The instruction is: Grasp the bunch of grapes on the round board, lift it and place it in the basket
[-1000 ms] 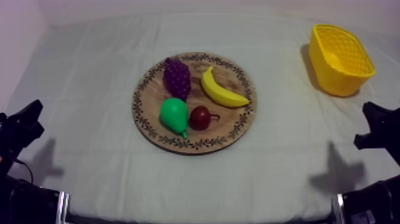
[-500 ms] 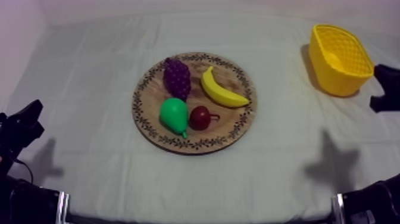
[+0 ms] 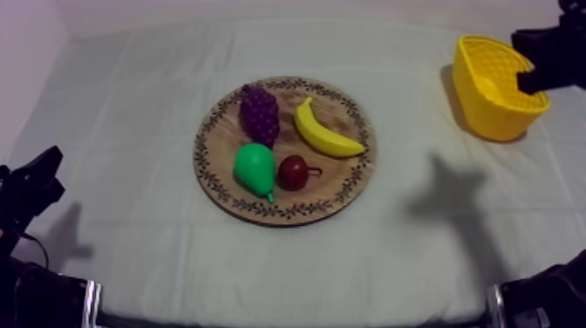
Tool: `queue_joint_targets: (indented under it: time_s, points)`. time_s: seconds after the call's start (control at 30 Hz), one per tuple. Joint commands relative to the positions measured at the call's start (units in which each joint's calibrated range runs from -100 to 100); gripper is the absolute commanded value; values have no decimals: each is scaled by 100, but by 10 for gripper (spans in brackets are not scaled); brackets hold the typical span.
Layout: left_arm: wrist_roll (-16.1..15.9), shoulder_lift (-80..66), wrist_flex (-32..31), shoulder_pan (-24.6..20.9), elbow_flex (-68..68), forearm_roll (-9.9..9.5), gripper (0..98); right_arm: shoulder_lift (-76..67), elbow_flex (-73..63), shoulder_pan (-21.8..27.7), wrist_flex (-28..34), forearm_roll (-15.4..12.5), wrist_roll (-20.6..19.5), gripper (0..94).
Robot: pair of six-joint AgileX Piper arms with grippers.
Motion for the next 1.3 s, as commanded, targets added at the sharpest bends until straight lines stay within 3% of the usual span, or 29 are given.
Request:
queue_joint_targets:
  time_s: [0.0, 0.43, 0.7, 0.87, 1.1, 1.27]
  points:
    - [1, 0, 1, 0, -3, 2, 1, 520, -410, -134, 32, 8, 0, 3]
    - [1, 0, 1, 0, -3, 2, 1, 2146, -2007, -901, 238, 14, -148, 3]
    - [1, 0, 1, 0, -3, 2, 1, 3099, -3127, -1359, 518, 90, -517, 3]
    - [1, 0, 1, 0, -3, 2, 1, 3754, -3877, -1638, 893, 327, -986, 3]
    - [1, 0, 1, 0, -3, 2, 1, 4652, -4976, -2070, 1844, 977, -2081, 4]
    - [1, 0, 1, 0, -3, 2, 1, 5233, -5702, -2269, 2516, 1238, -2647, 4]
